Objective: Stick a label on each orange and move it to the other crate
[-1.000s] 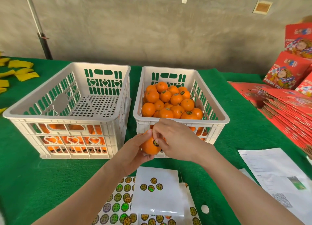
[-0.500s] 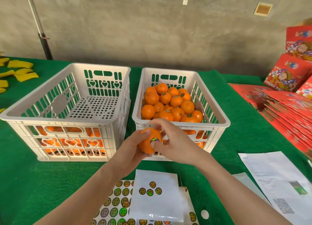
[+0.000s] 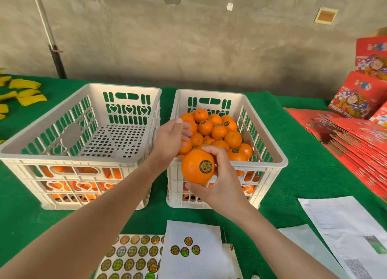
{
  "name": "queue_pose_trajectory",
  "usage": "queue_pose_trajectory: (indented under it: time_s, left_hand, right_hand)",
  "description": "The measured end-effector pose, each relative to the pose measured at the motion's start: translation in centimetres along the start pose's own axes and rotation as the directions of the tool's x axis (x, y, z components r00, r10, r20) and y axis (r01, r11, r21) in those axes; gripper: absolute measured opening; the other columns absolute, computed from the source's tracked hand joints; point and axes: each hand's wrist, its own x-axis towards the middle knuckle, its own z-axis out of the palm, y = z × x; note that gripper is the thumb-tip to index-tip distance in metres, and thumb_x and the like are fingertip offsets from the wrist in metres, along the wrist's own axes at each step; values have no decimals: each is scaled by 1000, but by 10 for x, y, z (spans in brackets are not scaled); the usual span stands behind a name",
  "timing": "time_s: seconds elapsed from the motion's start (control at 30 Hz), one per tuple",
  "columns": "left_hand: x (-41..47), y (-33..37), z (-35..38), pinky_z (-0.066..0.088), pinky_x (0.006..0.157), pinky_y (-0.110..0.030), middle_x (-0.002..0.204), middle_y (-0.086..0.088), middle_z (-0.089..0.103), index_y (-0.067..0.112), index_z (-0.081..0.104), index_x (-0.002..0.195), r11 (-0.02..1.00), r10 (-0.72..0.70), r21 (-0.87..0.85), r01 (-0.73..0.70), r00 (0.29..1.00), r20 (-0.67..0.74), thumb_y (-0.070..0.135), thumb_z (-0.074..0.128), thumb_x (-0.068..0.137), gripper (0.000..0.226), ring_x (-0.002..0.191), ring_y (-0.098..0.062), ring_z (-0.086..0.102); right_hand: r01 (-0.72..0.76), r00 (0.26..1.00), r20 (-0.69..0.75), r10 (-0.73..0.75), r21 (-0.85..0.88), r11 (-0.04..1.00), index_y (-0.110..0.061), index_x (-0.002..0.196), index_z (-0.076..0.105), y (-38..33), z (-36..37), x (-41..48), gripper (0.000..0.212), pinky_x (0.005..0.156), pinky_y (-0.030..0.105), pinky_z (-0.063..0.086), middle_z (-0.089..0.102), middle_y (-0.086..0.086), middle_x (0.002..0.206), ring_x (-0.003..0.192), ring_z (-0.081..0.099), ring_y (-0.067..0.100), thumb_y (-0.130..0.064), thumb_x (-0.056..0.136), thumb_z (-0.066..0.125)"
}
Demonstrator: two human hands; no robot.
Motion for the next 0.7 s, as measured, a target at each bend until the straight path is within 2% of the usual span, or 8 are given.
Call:
queue_pose_trajectory:
  time_s: [0.1, 0.17, 0.23, 0.33, 0.43, 0.53, 0.6, 0.7]
  left_hand:
    - [22, -14, 11, 51, 82, -39, 93, -10, 64, 5, 60, 102, 952, 67, 289, -96, 992, 110, 14, 45, 99, 17, 88, -25, 61]
    - [30, -31, 19, 48, 88, -39, 102, -10, 64, 6, 58, 105, 777, 59, 593, -209, 963, 262, 16, 57, 93, 16, 97, -24, 61]
    - [33, -42, 26, 48, 84, -36, 102, -4, 62, 16, 56, 101, 616, -4, 745, -256, 945, 328, 26, 54, 93, 13, 97, -21, 60]
    - [36, -46, 32, 45, 76, -33, 98, -1, 58, 19, 56, 103, 589, -79, 789, -174, 959, 270, 33, 50, 94, 17, 94, -20, 56]
    - [36, -47, 31, 44, 69, -29, 93, 2, 58, 20, 56, 104, 551, -49, 817, -171, 971, 236, 36, 54, 92, 20, 87, -17, 56]
    - [36, -47, 31, 34, 55, -21, 74, 8, 50, 22, 53, 88, 534, 6, 826, -182, 977, 211, 36, 55, 92, 14, 69, -10, 52]
    - [36, -49, 31, 29, 49, -19, 68, 9, 47, 24, 49, 80, 527, 23, 829, -187, 978, 206, 36, 54, 93, 18, 60, -5, 46]
    - [37, -49, 31, 31, 51, -20, 68, 10, 46, 24, 48, 82, 558, 6, 813, -165, 981, 195, 35, 54, 93, 17, 64, -8, 48]
  right_hand:
    - [9, 1000, -14, -9, -15, 1000, -38, 122, 38, 2, -7, 8, 74, 86, 25, 50, 43, -11, 123, 112, 47, 3, -25, 65, 85]
    - [-2, 999, -51, 2, -2, 1000, -38, 121, 40, 7, -18, 23, 72, 86, 26, 49, 44, -11, 122, 111, 48, 5, -29, 63, 83]
    - [-47, 992, -117, 44, -25, 999, -35, 121, 42, 17, -32, 53, 72, 85, 23, 47, 44, -15, 118, 108, 48, 6, -27, 63, 84]
    - [-177, 965, -223, 141, -148, 973, -25, 128, 40, 48, -51, 123, 75, 78, 16, 39, 46, -10, 118, 104, 44, 7, -19, 66, 83]
    - [-380, 913, -268, 307, -285, 880, -13, 132, 39, 91, -60, 191, 75, 78, 26, 40, 50, 8, 125, 111, 50, 22, -14, 69, 79]
    - [-511, 848, -355, 394, -351, 785, -6, 129, 40, 135, -62, 232, 59, 86, 35, 46, 53, 17, 124, 116, 51, 34, -8, 77, 68]
    - [-567, 808, -400, 431, -331, 755, -5, 132, 36, 159, -59, 248, 54, 92, 41, 47, 50, 19, 127, 116, 50, 36, -7, 83, 60]
    - [-582, 795, -421, 437, -324, 746, -7, 138, 28, 177, -53, 262, 60, 100, 49, 44, 43, 20, 136, 123, 45, 38, -6, 86, 57]
